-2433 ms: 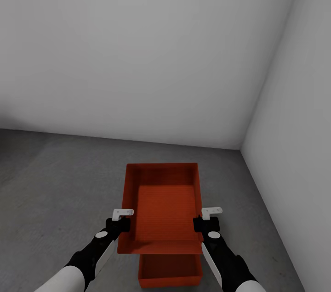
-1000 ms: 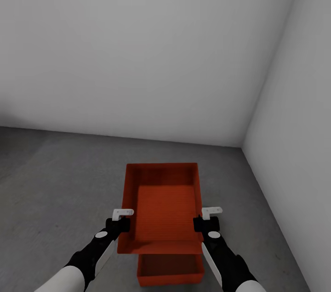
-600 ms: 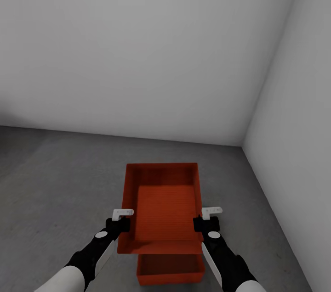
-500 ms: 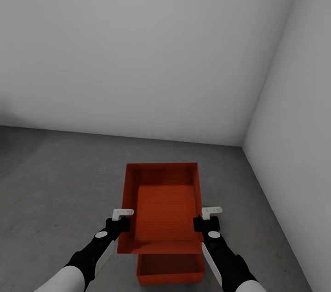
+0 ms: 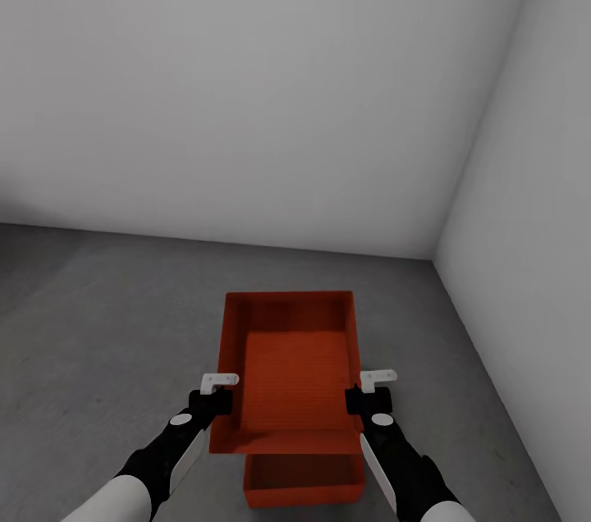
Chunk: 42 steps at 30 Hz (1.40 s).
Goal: Move the two storage containers from the living room to the garage. In the garage, place one container on the floor and stack the other container on top of it (either order is fine).
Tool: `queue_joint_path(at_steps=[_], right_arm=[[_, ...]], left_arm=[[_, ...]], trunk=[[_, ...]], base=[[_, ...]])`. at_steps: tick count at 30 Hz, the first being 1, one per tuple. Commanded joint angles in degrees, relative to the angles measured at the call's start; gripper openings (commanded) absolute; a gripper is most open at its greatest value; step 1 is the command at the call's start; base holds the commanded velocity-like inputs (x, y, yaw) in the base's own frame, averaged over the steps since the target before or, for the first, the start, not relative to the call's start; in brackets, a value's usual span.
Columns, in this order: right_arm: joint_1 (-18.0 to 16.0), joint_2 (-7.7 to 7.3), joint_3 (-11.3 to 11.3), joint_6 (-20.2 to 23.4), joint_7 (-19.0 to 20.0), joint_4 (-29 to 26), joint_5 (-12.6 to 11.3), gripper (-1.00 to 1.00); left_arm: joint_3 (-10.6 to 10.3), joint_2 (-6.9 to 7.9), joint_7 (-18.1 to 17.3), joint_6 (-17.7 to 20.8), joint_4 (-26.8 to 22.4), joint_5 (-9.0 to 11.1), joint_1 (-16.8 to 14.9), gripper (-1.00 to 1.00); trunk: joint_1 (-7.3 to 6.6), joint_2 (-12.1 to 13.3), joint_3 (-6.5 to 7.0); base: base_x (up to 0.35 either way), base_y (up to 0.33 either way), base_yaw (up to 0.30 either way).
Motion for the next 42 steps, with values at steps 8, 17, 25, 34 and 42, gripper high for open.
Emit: queue_joint_path(at_steps=[8,17,25,34,42], right_arm=[[-0.02,1.73,2.74,-0.41,0.09,-0.91,0.72,-1.0],[-0.02,1.73,2.76,-0.41,0.09,-0.91,0.67,-1.0],[-0.02,1.73,2.73,-0.41,0.09,-0.91,0.68,-1.0],[-0.02,1.73,2.73,-0.41,0.09,-0.91,0.68,-1.0],[-0.02,1.73,2.76,-0.41,0.09,-0.91,0.71,-1.0]], left_arm=[[-2.54,-0.06,-0.42,-0.16,0.23,0.84,-0.01,-1.0],[-2.54,-0.06,-0.42,-0.18,0.23,0.86,-0.01,-1.0],[-2.54,-0.06,-0.42,-0.18,0.23,0.85,-0.01,-1.0],[-2.54,-0.06,-0.42,-0.18,0.23,0.84,-0.01,-1.0],[-2.54,-0.06,-0.42,-0.18,0.23,0.84,-0.01,-1.0]], trunk=[[0.22,-0.44,-0.24],[0.22,-0.44,-0.46],[0.22,-0.44,-1.13],[0.22,-0.44,-1.95],[0.22,-0.44,-2.47]], base=[[0.0,0.0,0.0],[0.0,0.0,0.0],[0.0,0.0,0.0],[0.0,0.0,0.0],[0.0,0.0,0.0]])
